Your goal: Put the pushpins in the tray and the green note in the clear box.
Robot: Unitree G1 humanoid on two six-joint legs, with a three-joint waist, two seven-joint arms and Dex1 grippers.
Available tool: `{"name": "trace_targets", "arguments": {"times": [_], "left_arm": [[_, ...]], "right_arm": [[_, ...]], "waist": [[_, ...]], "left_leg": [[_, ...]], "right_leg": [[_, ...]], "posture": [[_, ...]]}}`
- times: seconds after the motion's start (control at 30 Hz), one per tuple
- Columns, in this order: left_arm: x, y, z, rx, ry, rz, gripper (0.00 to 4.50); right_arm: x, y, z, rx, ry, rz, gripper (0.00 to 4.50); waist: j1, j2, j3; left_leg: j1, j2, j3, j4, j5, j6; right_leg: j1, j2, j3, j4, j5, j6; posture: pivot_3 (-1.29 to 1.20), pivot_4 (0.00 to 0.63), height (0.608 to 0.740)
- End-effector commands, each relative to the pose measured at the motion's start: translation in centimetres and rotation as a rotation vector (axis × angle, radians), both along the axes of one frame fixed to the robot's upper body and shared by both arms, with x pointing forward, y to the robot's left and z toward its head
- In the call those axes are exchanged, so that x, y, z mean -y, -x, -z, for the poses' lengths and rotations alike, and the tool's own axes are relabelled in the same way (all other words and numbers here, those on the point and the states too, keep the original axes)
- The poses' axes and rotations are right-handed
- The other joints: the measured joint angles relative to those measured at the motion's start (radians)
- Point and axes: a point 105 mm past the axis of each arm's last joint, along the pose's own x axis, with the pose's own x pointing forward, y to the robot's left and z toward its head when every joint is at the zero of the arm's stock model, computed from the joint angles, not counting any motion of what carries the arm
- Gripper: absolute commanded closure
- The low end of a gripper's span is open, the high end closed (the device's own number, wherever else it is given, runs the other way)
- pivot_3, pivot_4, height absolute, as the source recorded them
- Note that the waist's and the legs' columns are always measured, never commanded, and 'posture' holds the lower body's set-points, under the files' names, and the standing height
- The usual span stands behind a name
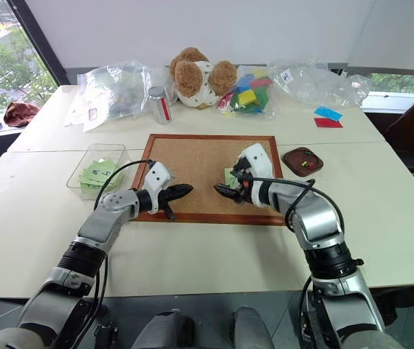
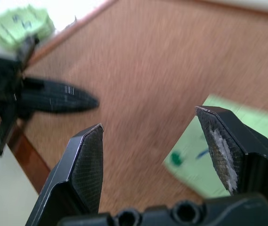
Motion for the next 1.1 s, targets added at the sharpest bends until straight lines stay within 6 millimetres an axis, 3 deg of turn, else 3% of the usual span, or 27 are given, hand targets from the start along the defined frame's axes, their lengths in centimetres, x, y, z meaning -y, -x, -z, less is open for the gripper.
{"name": "trace_targets", "arguments": {"times": [0.03,0.17,0.53,0.63,0.7,0.9,1.1], "left_arm": [[-0.8,1.1,3.6,-0.124,-0.07,-0.013,4.5],[-0.7,1.2,3.7,-0.126,-0.069,-0.014,4.5],[-0.8,1.3,3.7,-0.124,-0.068,-0.017,4.5],[-0.8,1.3,3.7,-0.124,-0.067,-0.018,4.5],[-0.8,1.3,3.7,-0.125,-0.067,-0.018,4.5],[-0.8,1.3,3.8,-0.127,-0.066,-0.019,4.5],[-0.7,1.4,4.1,-0.144,-0.069,-0.017,4.5]], "right_arm": [[0.4,-0.9,-0.2,0.051,0.018,0.033,1.35],[0.4,-1.3,-0.3,0.059,0.015,0.04,2.76],[0.6,-1.4,0.9,0.03,0.024,0.043,2.76],[0.8,-1.5,1.0,0.026,0.033,0.047,3.57],[0.8,-1.5,1.0,0.024,0.032,0.044,4.44],[0.6,-1.3,0.0,0.042,0.026,0.027,4.44],[0.2,-0.8,-4.3,0.126,-0.001,-0.007,4.44]], "waist": [[0.0,0.0,0.0],[0.0,0.0,0.0],[0.0,0.0,0.0],[0.0,0.0,0.0],[0.0,0.0,0.0],[0.0,0.0,0.0],[0.001,0.0,0.0]], "left_leg": [[0.0,0.0,0.0,0.0,0.0,0.0],[0.0,0.0,0.0,0.0,0.0,0.0],[0.0,0.0,0.0,0.0,0.0,0.0],[0.0,0.0,0.0,0.0,0.0,0.0],[0.0,0.0,0.0,0.0,0.0,0.0],[0.0,0.0,0.0,0.0,0.0,0.0],[0.0,0.0,0.0,-0.001,0.0,0.0]], "right_leg": [[0.0,0.0,0.0,0.0,0.0,0.0],[0.0,0.0,0.0,0.0,0.0,0.0],[0.0,0.0,0.0,0.0,0.0,0.0],[0.0,0.0,0.0,0.0,0.0,0.0],[0.0,0.0,0.0,0.0,0.0,0.0],[0.0,0.0,0.0,0.0,0.0,0.0],[0.0,0.0,0.0,-0.001,0.0,0.0]], "posture": [[0.0,0.15,0.74],[0.0,0.15,0.74],[0.0,0.15,0.74],[0.0,0.15,0.74],[0.0,0.15,0.74],[0.0,0.15,0.74],[0.0,0.15,0.74]]}}
